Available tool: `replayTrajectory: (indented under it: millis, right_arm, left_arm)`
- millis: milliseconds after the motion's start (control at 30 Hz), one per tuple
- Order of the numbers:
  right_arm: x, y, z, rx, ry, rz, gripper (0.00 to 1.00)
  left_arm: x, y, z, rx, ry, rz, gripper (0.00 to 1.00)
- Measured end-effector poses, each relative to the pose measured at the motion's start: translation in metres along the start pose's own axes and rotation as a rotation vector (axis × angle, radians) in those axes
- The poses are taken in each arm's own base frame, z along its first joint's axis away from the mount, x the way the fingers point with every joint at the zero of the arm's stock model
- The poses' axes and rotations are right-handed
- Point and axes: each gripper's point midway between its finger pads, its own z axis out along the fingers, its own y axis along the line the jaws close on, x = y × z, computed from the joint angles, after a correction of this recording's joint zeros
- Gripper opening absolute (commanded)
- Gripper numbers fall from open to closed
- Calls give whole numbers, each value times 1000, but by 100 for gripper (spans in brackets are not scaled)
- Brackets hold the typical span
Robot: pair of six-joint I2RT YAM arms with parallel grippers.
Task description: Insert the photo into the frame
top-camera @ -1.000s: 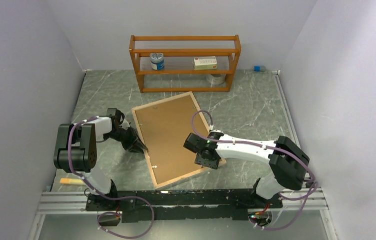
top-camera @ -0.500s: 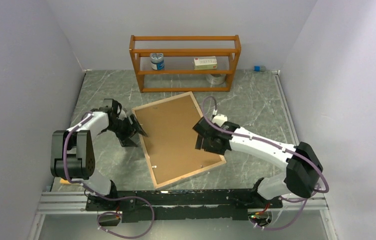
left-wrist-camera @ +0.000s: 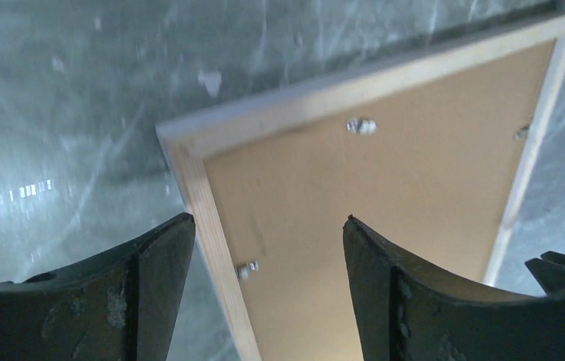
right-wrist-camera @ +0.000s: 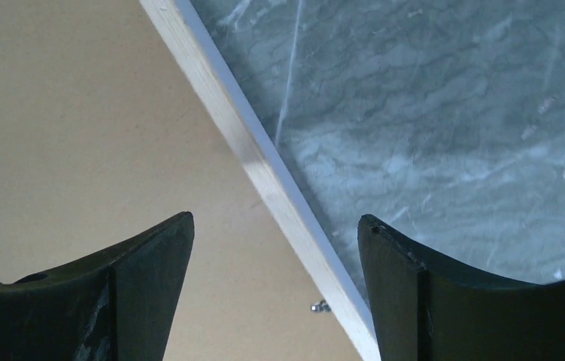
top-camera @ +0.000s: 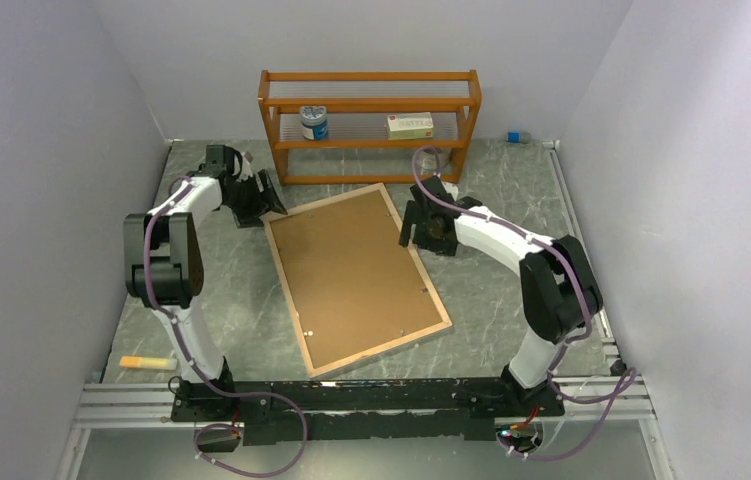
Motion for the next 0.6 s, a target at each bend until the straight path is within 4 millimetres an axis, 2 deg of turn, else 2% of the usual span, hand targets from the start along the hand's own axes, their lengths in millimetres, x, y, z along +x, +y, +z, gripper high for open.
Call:
replayTrajectory:
  millis: [167,333,433,600]
  right_arm:
    - [4,-4,26,-37,60,-42,84]
    - [12,-1,43,-87,120,-68,84]
    - [15,0,48,-107,145,-76,83]
    - [12,11,48,-178,157,-86,81]
  left_arm:
    - [-21,13,32,-13,-15,87,77]
    - [-33,19,47,-13,-52,154,77]
    - [-36,20,53,-5,-64,176,71]
    - [-38,10,59,68,-64,206,63]
